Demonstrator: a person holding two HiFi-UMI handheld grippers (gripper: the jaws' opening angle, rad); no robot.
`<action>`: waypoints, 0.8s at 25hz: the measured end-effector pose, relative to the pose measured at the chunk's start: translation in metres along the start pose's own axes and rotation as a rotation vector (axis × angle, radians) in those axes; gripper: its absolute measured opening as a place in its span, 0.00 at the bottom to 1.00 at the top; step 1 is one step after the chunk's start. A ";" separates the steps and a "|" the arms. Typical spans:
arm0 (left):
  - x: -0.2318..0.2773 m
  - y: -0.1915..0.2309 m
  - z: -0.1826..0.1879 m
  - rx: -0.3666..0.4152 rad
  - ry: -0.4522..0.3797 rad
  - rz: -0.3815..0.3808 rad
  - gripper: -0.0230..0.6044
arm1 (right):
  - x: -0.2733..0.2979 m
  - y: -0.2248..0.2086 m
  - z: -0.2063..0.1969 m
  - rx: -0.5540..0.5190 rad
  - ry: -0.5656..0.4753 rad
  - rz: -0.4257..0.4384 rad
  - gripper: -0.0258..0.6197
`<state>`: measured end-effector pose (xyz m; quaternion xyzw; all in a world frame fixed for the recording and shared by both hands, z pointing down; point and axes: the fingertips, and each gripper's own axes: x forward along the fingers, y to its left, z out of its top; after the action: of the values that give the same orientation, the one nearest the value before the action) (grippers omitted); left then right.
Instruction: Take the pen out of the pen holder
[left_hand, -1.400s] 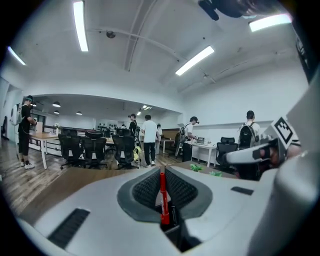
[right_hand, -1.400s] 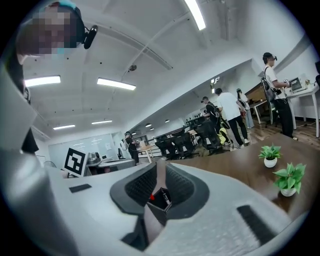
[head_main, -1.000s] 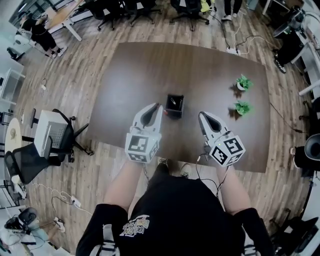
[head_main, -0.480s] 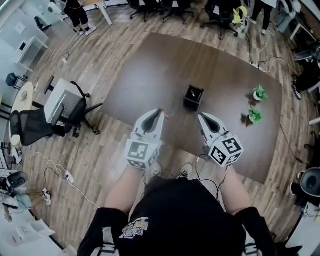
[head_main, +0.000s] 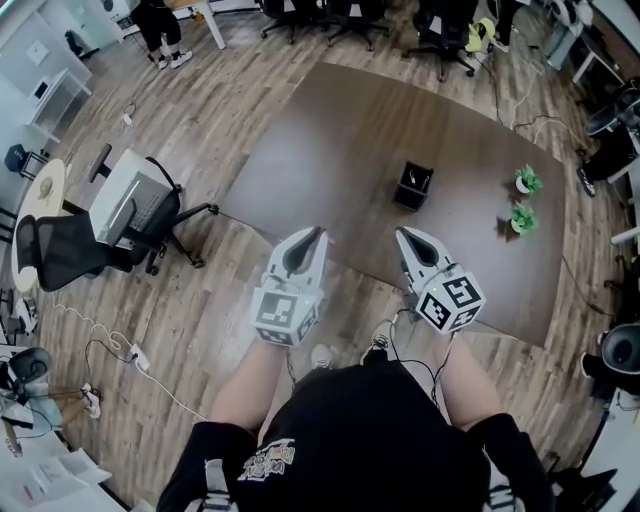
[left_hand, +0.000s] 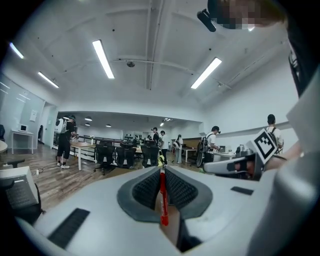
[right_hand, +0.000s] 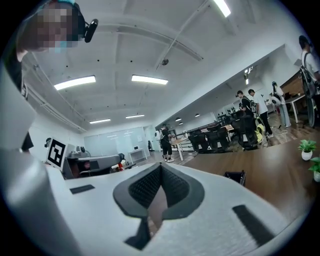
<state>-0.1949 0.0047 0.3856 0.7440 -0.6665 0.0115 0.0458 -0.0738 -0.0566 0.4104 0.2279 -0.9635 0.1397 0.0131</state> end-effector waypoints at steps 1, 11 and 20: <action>-0.007 0.003 0.000 -0.001 -0.001 -0.015 0.08 | -0.002 0.008 -0.001 -0.004 -0.002 -0.018 0.05; -0.051 -0.006 -0.012 -0.052 -0.002 -0.227 0.08 | -0.050 0.068 -0.008 -0.068 -0.016 -0.228 0.05; -0.068 -0.076 -0.016 -0.072 0.002 -0.360 0.08 | -0.134 0.072 -0.005 -0.081 -0.035 -0.370 0.05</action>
<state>-0.1261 0.0813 0.3922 0.8491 -0.5227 -0.0199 0.0743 0.0143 0.0653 0.3844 0.4030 -0.9100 0.0921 0.0310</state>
